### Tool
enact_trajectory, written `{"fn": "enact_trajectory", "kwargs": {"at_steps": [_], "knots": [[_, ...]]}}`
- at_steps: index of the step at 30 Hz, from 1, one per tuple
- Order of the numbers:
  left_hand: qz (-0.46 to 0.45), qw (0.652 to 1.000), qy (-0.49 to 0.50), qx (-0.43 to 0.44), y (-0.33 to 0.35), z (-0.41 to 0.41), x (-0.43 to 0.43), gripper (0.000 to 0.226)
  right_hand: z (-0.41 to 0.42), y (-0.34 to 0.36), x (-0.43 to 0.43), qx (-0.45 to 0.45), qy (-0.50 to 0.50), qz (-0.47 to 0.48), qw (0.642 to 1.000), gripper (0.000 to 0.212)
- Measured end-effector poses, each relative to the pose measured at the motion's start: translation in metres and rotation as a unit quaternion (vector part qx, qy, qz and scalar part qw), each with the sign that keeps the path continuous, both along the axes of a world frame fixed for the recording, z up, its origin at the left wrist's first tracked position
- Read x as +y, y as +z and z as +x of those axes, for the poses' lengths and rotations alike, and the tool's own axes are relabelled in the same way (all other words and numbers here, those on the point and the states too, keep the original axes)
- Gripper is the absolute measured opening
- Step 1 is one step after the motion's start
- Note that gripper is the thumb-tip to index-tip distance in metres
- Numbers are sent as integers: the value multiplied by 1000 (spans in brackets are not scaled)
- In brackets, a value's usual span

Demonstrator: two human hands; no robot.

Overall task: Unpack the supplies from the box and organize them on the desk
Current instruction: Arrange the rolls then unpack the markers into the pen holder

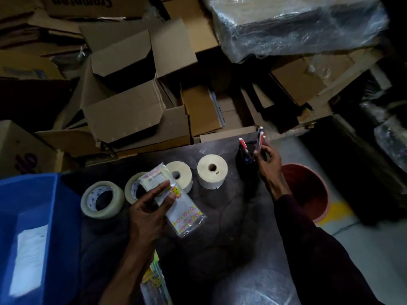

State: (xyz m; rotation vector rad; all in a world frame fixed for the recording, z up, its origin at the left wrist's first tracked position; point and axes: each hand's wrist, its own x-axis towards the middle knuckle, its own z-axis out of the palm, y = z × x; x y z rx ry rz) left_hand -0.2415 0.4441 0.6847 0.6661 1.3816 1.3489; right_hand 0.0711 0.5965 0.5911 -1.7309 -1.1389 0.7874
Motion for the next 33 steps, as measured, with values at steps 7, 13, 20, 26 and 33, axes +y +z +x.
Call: {"fn": "enact_trajectory", "kwargs": {"at_steps": [7, 13, 20, 26, 33], "knots": [[-6, 1000, 8, -19, -1, 12, 1, 35, -3, 11, -4, 56, -8, 15, 998, 40], [2, 1000, 13, -12, -3, 8, -14, 32, -12, 30, -32, 75, -136, 71, 985, 39], [-44, 999, -4, -11, -27, 8, -66, 34, -94, 27, -169, 228, -8, -9, 973, 18], [-61, 997, -20, 30, -44, -2, -100, 37, -171, 42, -255, 334, 179, -93, 921, 20], [-55, 990, -113, 59, -46, -17, -139, 31, -177, 15, -303, 287, 150, -105, 940, 24]]}}
